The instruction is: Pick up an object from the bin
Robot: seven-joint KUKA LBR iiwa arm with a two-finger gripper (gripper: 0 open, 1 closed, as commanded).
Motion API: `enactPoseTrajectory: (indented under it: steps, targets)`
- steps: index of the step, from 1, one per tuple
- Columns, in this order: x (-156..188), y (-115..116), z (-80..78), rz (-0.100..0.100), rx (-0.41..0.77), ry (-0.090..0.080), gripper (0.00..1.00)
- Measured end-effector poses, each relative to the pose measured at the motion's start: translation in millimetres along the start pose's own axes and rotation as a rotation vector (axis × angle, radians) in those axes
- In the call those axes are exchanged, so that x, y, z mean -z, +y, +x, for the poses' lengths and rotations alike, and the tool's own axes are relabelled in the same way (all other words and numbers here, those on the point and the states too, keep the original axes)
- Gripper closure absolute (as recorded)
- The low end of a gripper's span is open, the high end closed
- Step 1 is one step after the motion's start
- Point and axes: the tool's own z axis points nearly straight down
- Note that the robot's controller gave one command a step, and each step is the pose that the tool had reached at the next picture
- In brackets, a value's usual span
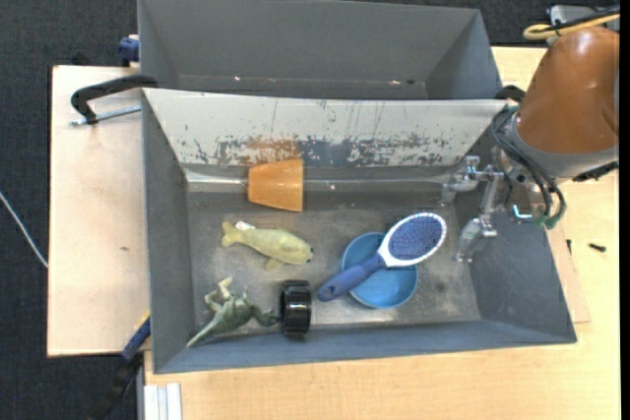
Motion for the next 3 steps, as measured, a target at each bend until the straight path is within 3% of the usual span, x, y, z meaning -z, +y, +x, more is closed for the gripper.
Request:
enactPoseTrajectory:
  steps: [1, 2, 3]
  targets:
    - [-91, 25, -22.6, -0.001, -0.111, -0.010, 0.00]
    - [-88, 79, -7.9, 0.002, -0.026, -0.015, 0.00]
    - [-88, 166, -8.9, 0.001, -0.067, -0.020, 0.00]
